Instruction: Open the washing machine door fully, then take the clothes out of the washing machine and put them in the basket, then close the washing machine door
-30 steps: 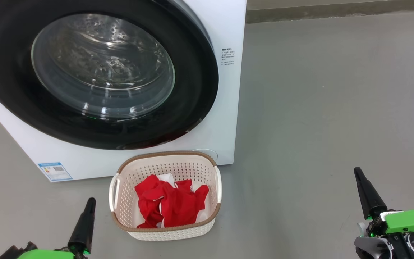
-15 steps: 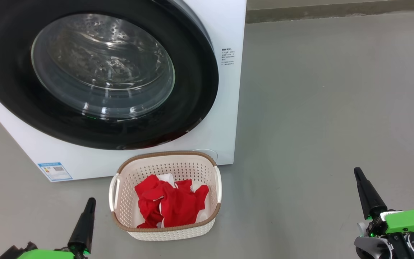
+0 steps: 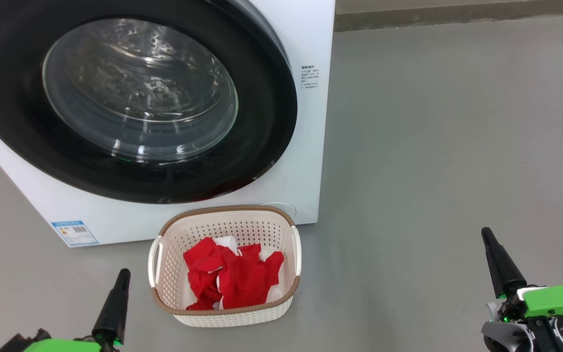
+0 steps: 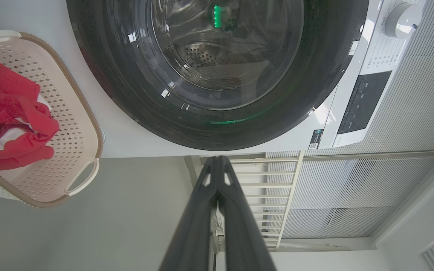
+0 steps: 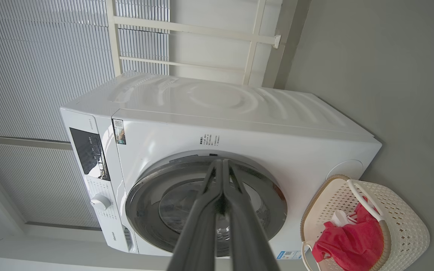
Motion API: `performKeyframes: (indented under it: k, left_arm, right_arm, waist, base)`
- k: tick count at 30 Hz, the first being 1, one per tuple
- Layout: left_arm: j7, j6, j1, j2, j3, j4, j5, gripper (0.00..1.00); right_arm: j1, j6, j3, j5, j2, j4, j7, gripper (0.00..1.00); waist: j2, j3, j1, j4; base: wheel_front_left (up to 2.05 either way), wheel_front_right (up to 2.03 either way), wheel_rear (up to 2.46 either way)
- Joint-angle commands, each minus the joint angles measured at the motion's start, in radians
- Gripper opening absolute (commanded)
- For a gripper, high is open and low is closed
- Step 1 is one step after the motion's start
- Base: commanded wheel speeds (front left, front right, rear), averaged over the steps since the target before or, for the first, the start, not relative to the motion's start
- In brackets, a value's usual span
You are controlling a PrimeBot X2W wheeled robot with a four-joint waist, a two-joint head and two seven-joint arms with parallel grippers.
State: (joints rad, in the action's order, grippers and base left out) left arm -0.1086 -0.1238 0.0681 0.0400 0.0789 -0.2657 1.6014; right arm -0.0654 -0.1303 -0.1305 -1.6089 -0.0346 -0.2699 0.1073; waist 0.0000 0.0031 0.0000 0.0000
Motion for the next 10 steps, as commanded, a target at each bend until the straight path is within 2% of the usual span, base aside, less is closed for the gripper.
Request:
performKeyframes:
  k: [1,10]
  left_arm:
    - [-0.004,-0.007,0.040,0.010,0.035,0.021,0.007,0.00]
    - [-0.004,-0.007,0.040,0.010,0.035,0.021,0.007,0.00]
  right_arm:
    - [-0.042,0.000,0.017,0.000,-0.016,0.025,0.006,0.00]
    - [-0.042,0.000,0.017,0.000,-0.016,0.025,0.006,0.00]
  waist:
    - [0.0000,0.000,0.0000,0.000]
    - [0.0000,0.000,0.0000,0.000]
  base:
    - [0.00,0.00,0.00]
    - [0.00,0.00,0.00]
